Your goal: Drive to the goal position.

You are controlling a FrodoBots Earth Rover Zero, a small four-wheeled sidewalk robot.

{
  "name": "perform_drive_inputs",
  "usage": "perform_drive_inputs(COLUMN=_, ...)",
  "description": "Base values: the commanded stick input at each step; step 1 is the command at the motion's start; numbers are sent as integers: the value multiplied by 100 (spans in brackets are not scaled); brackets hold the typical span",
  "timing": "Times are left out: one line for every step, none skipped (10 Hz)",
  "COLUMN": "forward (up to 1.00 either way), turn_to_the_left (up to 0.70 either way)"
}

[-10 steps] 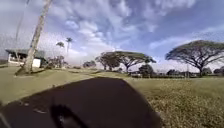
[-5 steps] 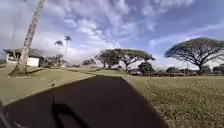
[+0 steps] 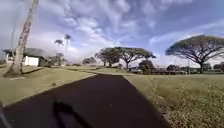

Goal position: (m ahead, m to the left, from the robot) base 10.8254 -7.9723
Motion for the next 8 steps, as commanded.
perform_drive_inputs(forward=70, turn_to_the_left=0)
perform_drive_inputs(forward=70, turn_to_the_left=0)
perform_drive_inputs(forward=70, turn_to_the_left=0)
perform_drive_inputs(forward=70, turn_to_the_left=0)
perform_drive_inputs(forward=70, turn_to_the_left=0)
perform_drive_inputs(forward=70, turn_to_the_left=0)
perform_drive_inputs(forward=70, turn_to_the_left=0)
perform_drive_inputs(forward=70, turn_to_the_left=0)
